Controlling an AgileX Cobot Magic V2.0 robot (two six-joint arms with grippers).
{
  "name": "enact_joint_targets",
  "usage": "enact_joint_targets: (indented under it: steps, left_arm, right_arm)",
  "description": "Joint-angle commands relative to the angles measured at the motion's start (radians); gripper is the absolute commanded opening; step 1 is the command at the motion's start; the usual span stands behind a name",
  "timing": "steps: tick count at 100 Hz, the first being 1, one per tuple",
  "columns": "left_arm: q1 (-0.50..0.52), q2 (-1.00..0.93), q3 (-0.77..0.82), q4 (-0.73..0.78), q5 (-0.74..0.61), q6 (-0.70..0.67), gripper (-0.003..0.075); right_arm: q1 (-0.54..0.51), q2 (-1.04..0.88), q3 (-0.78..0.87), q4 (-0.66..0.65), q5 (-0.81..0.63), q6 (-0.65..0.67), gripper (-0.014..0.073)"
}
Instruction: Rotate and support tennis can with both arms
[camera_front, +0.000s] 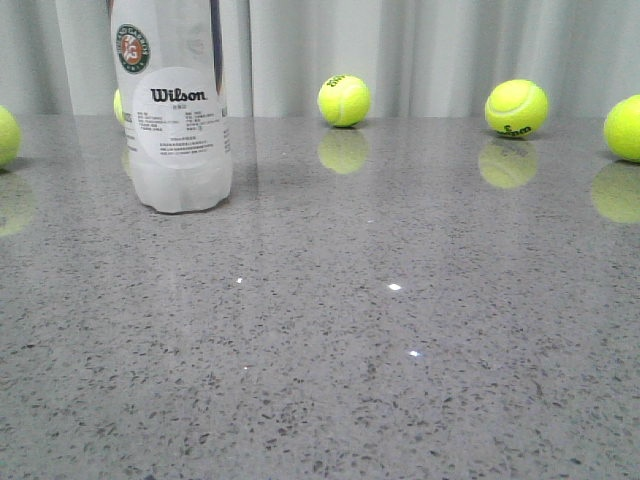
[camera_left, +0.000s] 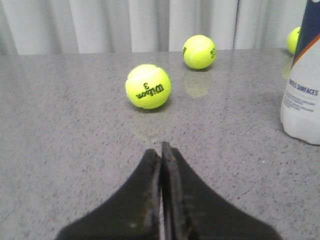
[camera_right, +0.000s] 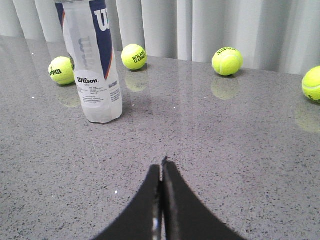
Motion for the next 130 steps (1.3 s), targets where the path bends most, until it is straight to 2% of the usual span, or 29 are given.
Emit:
enact_joint_targets:
  steps: [1,20,25,42,130]
  left_arm:
    - [0.027,-0.079,0.064,0.046,-0.091,-0.09,-0.0019]
    - [0.042,-0.298,0.237,0.046,-0.086,-0.1,-0.0019]
    - [0.042,-0.28,0.228,0.046,-0.014,-0.1,-0.0019]
    - [0.04,-0.288,0.232,0.046,-0.082,-0.097,-0.0019]
    - [0.039,-0.285,0.232,0.046,-0.08,-0.097,-0.0018]
  right_arm:
    - [-0.002,0.007,-0.026,0.012,-0.068,-0.008,-0.0061]
    - [-0.002,0.007,-0.026,0.012,-0.068,-0.008,-0.0061]
    - [-0.002,0.01,-0.026,0.012,-0.068,-0.008,-0.0061]
    - [-0.002,0.011,-0.026,0.012,-0.068,-0.008,-0.0061]
    - [-0.002,0.011,-0.017,0.01,-0.089,-0.009,-0.0061]
